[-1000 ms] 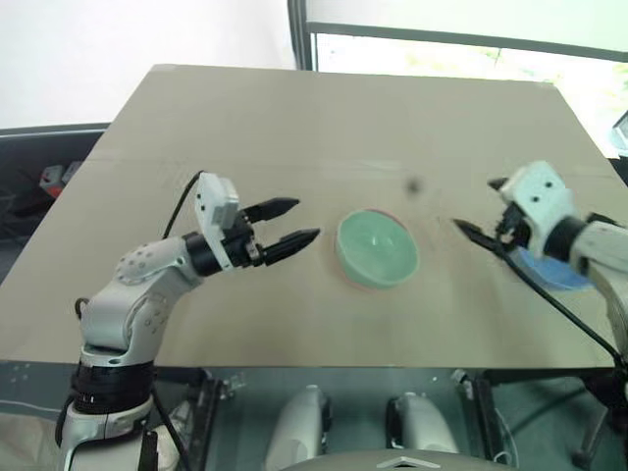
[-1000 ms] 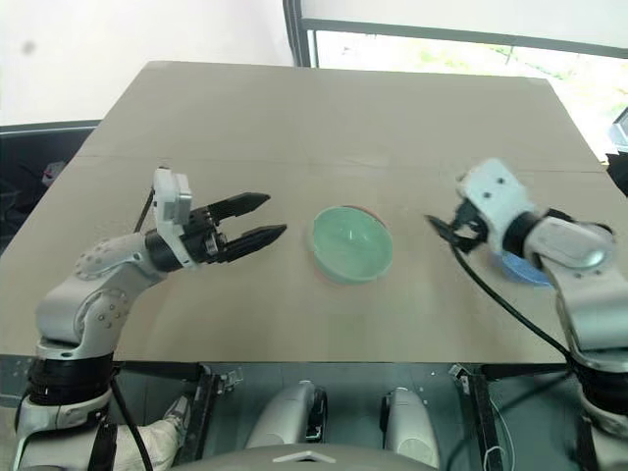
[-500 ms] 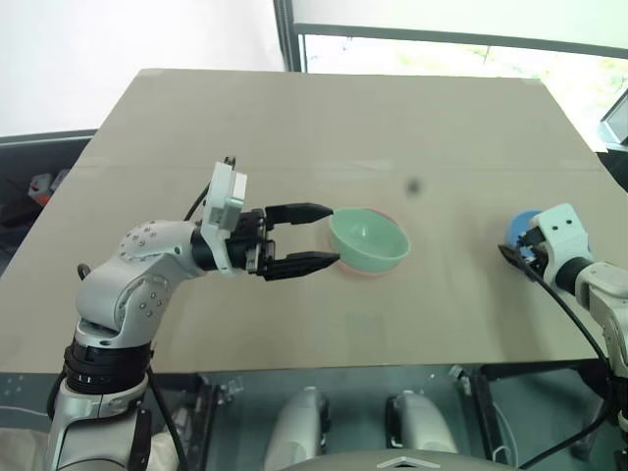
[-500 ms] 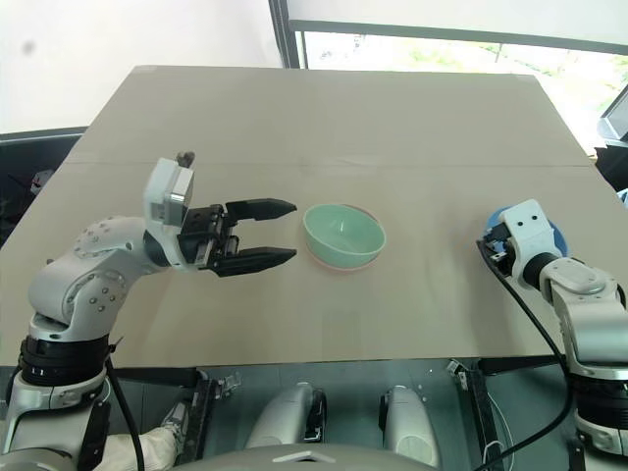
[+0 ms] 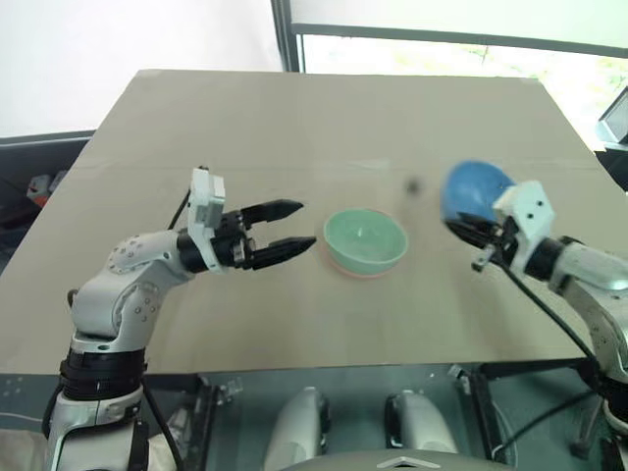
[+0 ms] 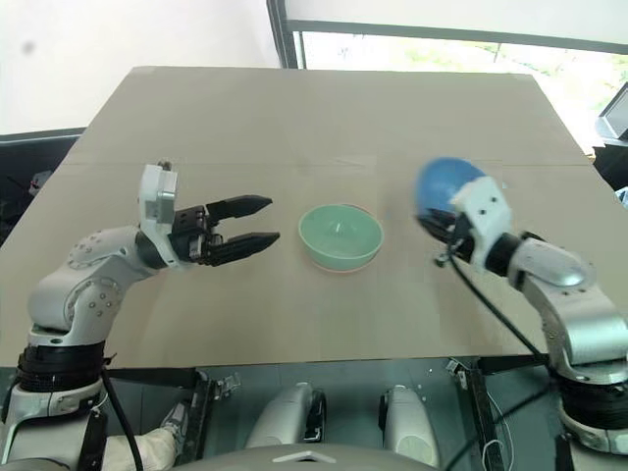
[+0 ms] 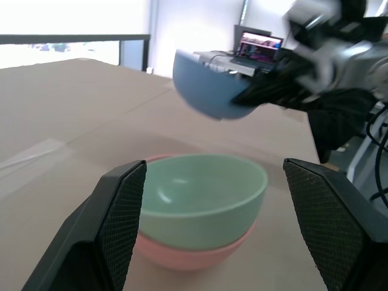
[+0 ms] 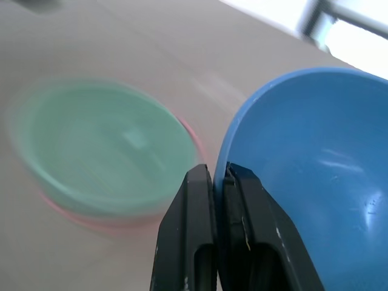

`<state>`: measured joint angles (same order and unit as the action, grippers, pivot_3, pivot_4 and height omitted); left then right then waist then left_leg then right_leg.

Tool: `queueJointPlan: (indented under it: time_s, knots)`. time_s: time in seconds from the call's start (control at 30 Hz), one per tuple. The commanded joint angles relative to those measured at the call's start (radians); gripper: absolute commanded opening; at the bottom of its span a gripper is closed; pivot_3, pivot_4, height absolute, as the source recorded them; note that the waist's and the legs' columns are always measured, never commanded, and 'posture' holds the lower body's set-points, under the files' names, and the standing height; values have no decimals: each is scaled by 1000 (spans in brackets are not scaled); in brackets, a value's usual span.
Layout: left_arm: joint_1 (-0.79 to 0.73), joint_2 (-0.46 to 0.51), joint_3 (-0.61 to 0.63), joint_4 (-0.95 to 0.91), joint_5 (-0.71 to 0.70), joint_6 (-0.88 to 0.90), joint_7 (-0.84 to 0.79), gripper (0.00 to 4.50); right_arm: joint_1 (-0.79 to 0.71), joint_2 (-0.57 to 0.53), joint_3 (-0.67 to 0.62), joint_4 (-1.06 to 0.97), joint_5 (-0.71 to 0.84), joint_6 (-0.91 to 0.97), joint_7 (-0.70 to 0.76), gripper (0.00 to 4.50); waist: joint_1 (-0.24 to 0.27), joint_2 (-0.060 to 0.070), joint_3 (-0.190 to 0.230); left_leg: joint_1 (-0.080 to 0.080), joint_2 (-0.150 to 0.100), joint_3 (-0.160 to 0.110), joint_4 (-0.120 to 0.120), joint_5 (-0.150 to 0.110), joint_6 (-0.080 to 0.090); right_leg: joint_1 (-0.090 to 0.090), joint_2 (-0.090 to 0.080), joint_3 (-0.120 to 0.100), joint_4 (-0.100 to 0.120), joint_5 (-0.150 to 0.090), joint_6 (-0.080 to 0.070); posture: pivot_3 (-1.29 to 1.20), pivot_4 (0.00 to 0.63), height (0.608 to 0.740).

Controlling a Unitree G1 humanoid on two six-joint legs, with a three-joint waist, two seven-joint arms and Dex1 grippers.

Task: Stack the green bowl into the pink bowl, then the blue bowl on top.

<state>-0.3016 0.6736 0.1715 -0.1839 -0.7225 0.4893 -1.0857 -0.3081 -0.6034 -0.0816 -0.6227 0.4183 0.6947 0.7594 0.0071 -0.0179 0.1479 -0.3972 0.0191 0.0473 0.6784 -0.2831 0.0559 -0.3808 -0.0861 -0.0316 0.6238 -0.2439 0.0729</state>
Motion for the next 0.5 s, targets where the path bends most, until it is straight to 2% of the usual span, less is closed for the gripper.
queueJointPlan:
  time_s: [0.03, 0.13, 0.2, 0.23, 0.27, 0.4, 0.43, 0.5]
  knots:
    - [14, 9, 43, 6, 20, -43, 7, 3808, -52, -21, 107, -47, 27, -32, 67, 4, 7, 0, 0, 0, -1, 0, 0, 0, 0, 0, -1, 0, 0, 0, 0, 0, 150, 740]
    - [21, 9, 43, -15, 17, -39, 11, 3808, -80, -45, 231, 9, -14, -60, 126, 4, 10, -1, 0, -1, -2, -1, 0, 0, 0, 0, -2, -1, 0, 0, 0, 0, 150, 740]
    - [27, 7, 51, -33, 7, -31, 25, 3808, -105, -45, 278, 76, -44, -82, 140, 574, 8, -1, 0, -1, -2, -1, 0, 0, 0, 0, -2, -1, 0, 0, 0, 0, 150, 740]
    - [35, 9, 57, -44, 1, -27, 30, 3808, -120, -47, 284, 97, -54, -100, 146, 1026, 7, 0, 0, -1, -2, -1, 0, 0, 0, 0, -2, -1, 0, 0, 0, 0, 150, 740]
    - [47, 12, 64, -56, -4, -22, 35, 3808, -136, -44, 280, 110, -58, -113, 145, 1186, 5, 0, 0, -1, -2, 0, 0, 0, 0, 0, -2, -1, 0, 0, 0, 0, 150, 740]
    - [102, 21, 92, -101, -13, -10, 61, 3808, -148, -31, 199, 65, 10, -91, 125, 2717, 4, 0, 0, -1, -1, 0, 0, 0, 0, -1, -1, -1, 1, 0, 0, 0, 150, 740]
    - [117, 20, 99, -118, -18, -4, 71, 3808, -137, -24, 171, 42, 28, -87, 106, 2906, 4, 0, 0, -1, -1, 0, 0, 0, 0, -1, -1, -1, 1, 0, 0, 0, 150, 740]
    - [144, 16, 108, -152, -18, 2, 99, 3808, -117, -28, 104, -10, 80, -59, 81, 2906, 7, 0, 0, -1, 0, 0, -1, 0, 0, -1, -1, -1, 0, 0, 0, 0, 150, 740]
